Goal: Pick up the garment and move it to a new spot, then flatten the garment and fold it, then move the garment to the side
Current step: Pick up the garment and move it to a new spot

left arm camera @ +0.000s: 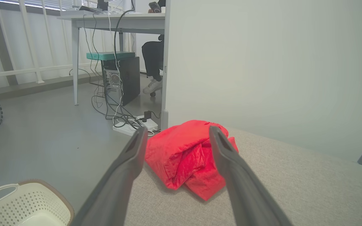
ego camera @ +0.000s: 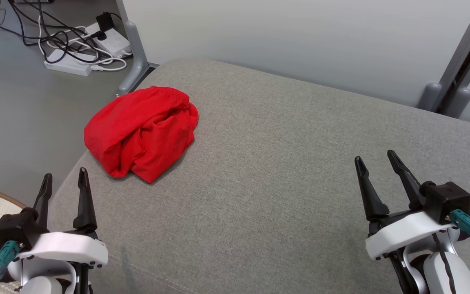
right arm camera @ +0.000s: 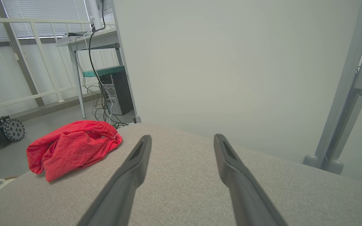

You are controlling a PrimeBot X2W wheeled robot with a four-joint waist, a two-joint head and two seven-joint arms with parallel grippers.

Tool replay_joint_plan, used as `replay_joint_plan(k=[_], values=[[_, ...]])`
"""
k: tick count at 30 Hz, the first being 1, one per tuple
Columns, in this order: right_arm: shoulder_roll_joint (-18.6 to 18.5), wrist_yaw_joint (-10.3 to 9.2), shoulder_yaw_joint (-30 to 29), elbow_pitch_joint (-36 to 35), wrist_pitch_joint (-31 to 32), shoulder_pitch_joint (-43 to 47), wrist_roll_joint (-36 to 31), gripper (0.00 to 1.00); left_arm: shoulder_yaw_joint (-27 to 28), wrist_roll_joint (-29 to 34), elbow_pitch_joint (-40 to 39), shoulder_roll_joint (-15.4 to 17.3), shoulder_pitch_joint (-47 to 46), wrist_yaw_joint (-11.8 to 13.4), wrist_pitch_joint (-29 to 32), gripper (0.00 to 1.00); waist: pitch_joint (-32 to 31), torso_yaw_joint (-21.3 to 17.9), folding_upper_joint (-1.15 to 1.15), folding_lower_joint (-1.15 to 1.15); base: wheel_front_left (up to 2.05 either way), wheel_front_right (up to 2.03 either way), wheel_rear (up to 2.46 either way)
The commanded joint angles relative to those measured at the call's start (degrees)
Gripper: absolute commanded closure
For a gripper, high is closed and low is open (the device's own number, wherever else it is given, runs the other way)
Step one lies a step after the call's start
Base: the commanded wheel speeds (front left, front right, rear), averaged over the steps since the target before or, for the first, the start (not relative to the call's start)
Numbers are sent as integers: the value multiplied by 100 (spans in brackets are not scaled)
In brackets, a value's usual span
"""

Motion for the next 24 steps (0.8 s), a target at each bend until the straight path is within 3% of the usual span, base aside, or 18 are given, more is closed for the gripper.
replay_joint_plan(k=[1,19,24], values=[[-21,-2,-16,18,-35,-31,22,0,-1,-16,-24,25,21,39,-12,0,-11,25,0,0,0,0,0],[-15,-1,2,0,-11,-162,-3,0,44,-141,-195,49,-233,151,62,0,172,-31,0,0,0,0,0],[-46,-2,107,-54,70,-314,-70,0,45,-196,-27,186,-695,34,188,0,472,-251,0,0,0,0,0]])
